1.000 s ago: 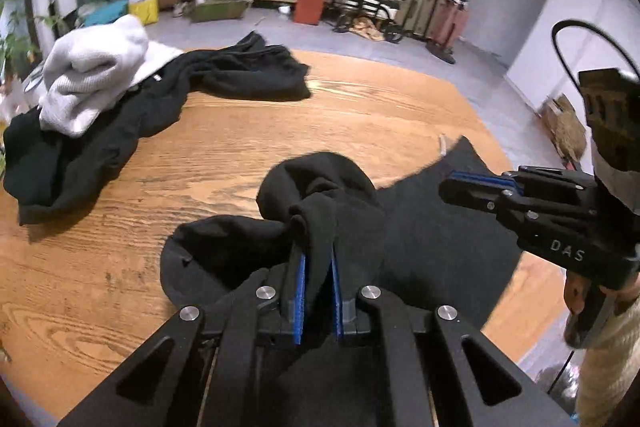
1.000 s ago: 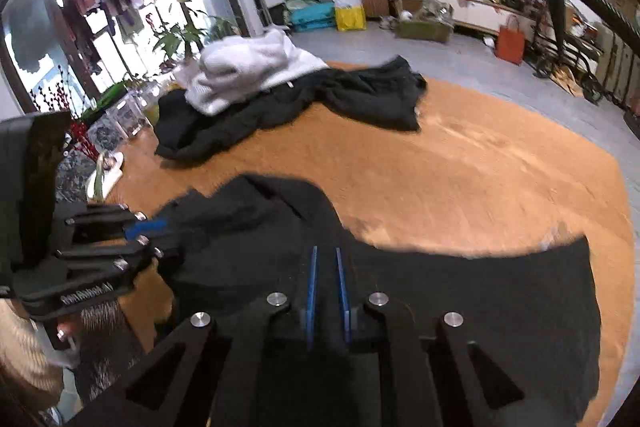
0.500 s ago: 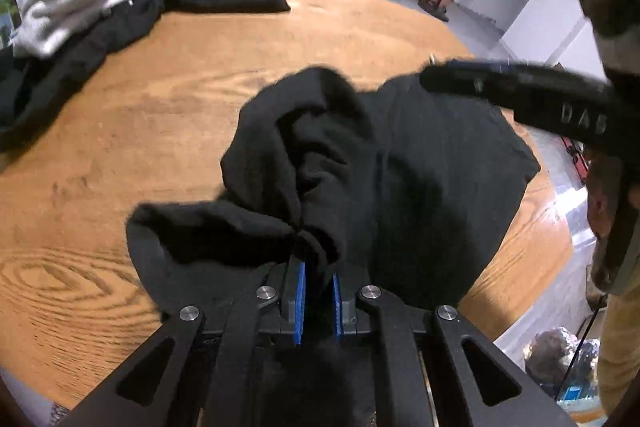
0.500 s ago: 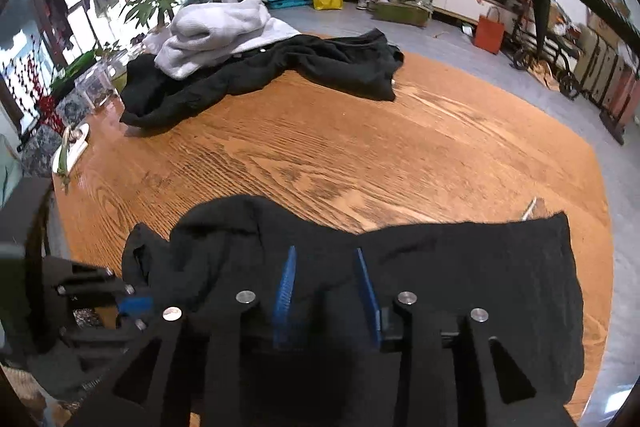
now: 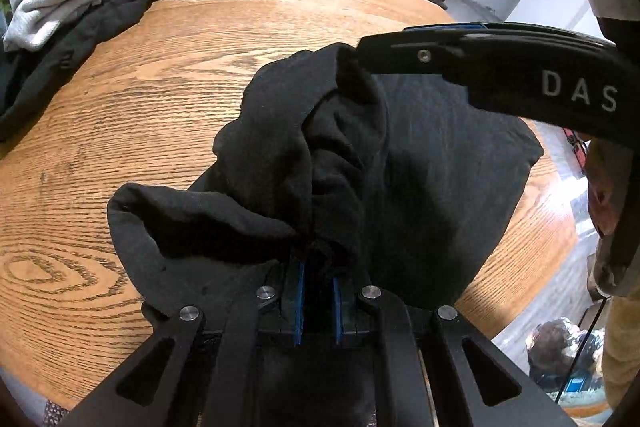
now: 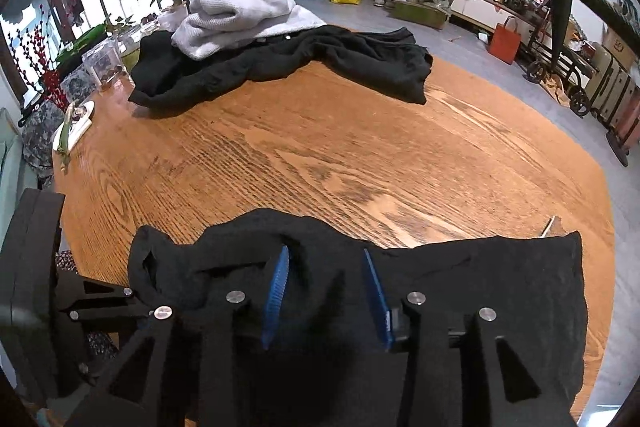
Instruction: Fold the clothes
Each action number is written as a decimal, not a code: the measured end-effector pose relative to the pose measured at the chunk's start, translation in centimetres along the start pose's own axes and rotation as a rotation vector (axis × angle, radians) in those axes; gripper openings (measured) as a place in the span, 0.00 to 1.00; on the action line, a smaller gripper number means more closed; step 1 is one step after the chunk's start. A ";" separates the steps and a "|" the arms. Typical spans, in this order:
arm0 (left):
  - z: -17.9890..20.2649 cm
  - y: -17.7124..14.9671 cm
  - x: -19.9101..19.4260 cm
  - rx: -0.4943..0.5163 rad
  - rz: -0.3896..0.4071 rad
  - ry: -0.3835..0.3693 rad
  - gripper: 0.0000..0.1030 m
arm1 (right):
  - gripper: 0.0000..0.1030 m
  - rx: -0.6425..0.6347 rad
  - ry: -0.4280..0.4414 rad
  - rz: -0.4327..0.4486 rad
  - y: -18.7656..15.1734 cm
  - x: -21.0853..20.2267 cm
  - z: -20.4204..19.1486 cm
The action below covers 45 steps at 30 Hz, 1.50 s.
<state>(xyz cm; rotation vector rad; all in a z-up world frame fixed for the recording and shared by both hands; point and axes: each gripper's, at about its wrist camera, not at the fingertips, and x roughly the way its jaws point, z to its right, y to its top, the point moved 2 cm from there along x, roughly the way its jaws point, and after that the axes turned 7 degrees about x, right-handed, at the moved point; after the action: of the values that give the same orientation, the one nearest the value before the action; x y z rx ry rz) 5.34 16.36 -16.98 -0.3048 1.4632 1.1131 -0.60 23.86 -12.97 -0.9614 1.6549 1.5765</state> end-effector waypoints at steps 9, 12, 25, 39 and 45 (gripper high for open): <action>0.7 -0.4 0.0 0.017 -0.017 0.030 0.10 | 0.51 0.005 0.039 -0.071 0.5 3.2 -1.4; 0.4 -0.6 -0.2 0.008 -0.016 0.012 0.10 | 0.51 0.013 0.033 -0.116 0.0 4.6 -1.3; -4.9 -0.6 -5.3 -0.149 0.041 -0.040 0.59 | 0.49 0.045 0.027 -0.195 -4.7 4.9 1.6; -5.2 0.8 -0.1 -0.192 -0.105 -0.028 0.10 | 0.83 0.109 0.059 -0.092 -4.9 -2.6 3.3; -8.3 1.4 -2.9 -0.252 0.015 0.064 0.07 | 0.90 -0.016 0.011 -0.216 -5.6 0.9 -0.4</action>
<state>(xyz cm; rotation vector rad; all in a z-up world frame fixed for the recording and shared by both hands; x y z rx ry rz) -0.17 9.57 -15.24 -0.5096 1.3832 1.3124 3.68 23.40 -16.61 -1.1188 1.4932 1.4438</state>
